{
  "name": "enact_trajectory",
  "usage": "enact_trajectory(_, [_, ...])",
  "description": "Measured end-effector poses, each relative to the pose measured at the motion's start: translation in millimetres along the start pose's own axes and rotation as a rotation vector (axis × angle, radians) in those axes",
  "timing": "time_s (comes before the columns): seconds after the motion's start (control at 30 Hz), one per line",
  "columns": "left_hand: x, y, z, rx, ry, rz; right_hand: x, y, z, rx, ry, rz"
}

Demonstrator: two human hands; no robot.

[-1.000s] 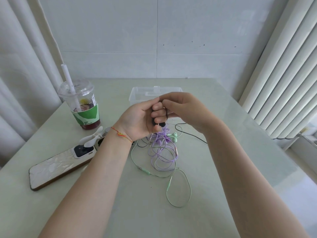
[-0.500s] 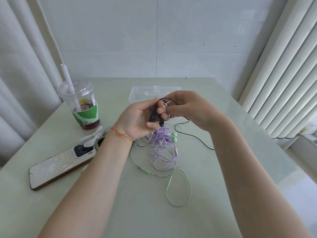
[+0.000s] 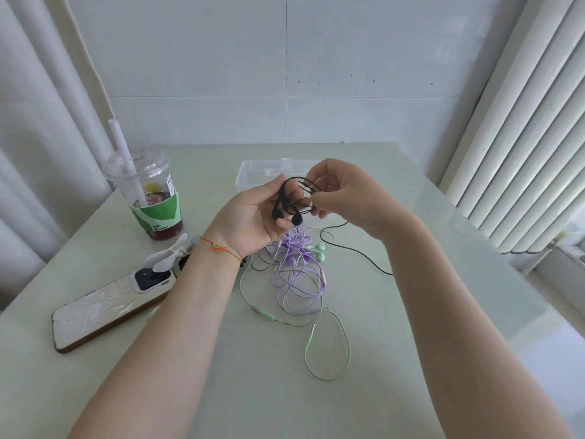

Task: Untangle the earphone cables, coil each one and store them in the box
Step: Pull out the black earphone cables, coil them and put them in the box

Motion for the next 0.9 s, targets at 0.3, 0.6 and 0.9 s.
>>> enact_trajectory(0.3, [-9, 9, 1, -0.127, -0.112, -0.074, 5, 8, -7, -0.106, 0.079, -0.171])
enact_trajectory(0.6, [-9, 9, 2, -0.072, -0.058, 0.115, 4, 14, -5, -0.153, 0.062, 0.014])
enact_trajectory(0.9, [-12, 8, 1, -0.092, -0.102, 0.076, 13, 3, 3, 0.004, 0.059, 0.129])
Point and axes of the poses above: each hand's wrist, its own z-axis towards the middle knuckle, its own y-axis out of the palm, x = y × z, the point moved 7 cm from there along z, towards the middle knuckle, and after that the axes turned 6 degrees about x, right-handed, at the moved point
